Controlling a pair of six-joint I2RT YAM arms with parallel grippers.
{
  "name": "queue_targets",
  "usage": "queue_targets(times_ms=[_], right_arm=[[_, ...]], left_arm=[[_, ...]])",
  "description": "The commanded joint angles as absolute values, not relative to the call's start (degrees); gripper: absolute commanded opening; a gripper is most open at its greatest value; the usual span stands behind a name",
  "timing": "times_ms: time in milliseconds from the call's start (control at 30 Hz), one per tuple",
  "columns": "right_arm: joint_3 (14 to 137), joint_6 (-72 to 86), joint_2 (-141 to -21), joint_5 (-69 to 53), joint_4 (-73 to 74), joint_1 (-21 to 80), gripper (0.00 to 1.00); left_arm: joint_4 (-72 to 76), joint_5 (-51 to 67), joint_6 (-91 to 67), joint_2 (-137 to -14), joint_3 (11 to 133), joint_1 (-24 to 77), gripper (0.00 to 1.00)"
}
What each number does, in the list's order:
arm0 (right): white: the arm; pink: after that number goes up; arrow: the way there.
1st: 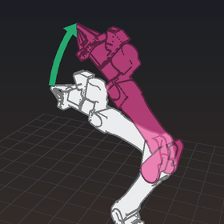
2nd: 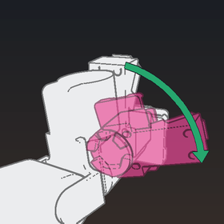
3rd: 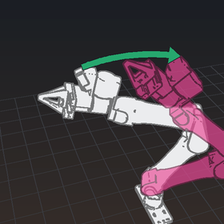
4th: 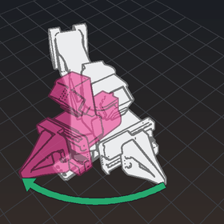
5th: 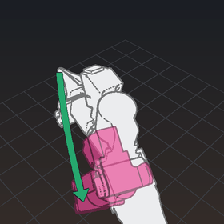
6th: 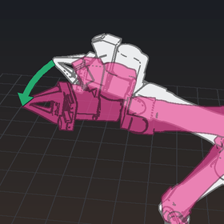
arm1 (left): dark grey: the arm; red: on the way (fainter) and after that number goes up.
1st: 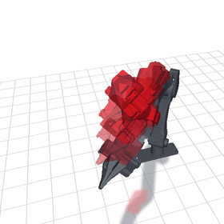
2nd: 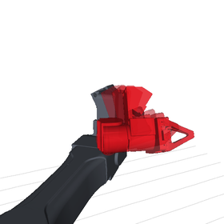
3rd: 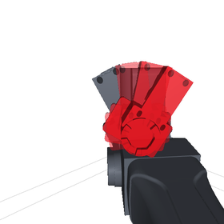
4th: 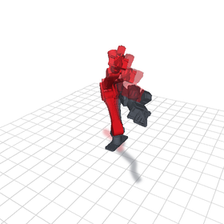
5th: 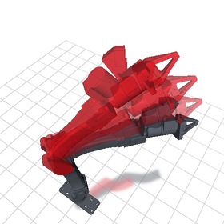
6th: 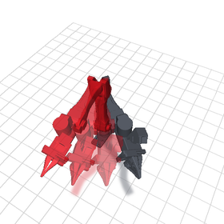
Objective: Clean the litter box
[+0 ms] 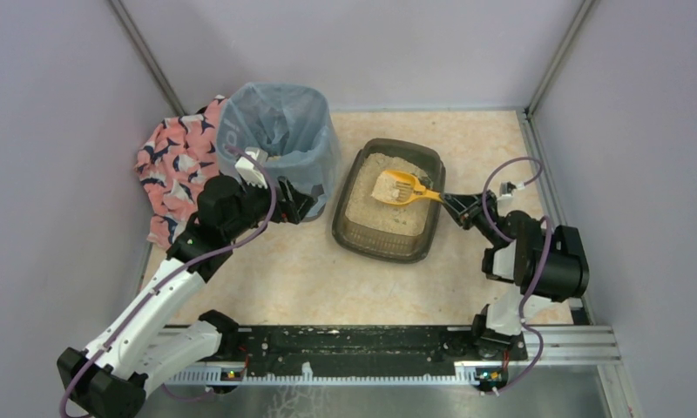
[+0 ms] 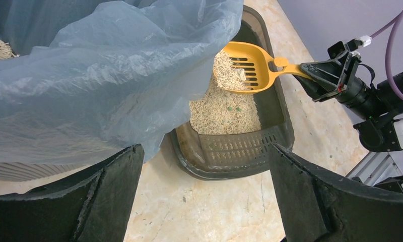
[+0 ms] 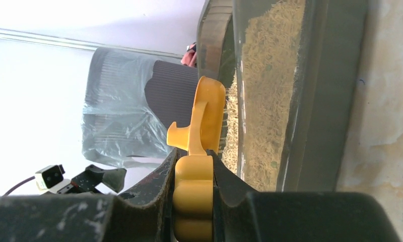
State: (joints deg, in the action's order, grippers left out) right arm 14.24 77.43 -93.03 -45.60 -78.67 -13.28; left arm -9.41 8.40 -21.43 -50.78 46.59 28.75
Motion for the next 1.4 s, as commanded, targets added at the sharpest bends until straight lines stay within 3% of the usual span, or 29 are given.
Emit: queue_targets(times_ms=[0,400,500,833,933,1267,1367], right_arm=[[15.3,79.2,-94.0,-47.4,-88.4,-12.7,0.00],[15.6,77.7,-93.8,-48.7,-87.3,-14.8,0.00],[14.7,77.5,-93.1,-47.6,-86.9,-19.2,0.00],[15.8,76.4,-93.8,-48.4,-85.5,-13.3,0.00],[15.1,76.9,-93.6,-47.8,-85.8,-17.8,0.00],[15.7,79.7,-97.5,-48.2,-90.7,-12.5,0.00],[14.0,79.9,-97.8,-46.2,-91.0,-15.9,0.00]], left_arm=[[-8.4,8.8,-22.4,-50.8,48.0,28.6,0.99],[-8.1,9.2,-22.6,-51.5,48.4,28.5,0.99],[-8.8,9.3,-22.2,-52.0,49.1,28.6,0.99],[-7.6,9.9,-22.0,-52.6,49.2,28.5,0.99],[-8.2,10.3,-22.1,-53.2,49.4,28.5,0.99],[-8.0,9.6,-22.1,-51.9,48.7,28.5,0.99],[-8.7,9.2,-21.9,-52.1,48.8,28.5,0.99]])
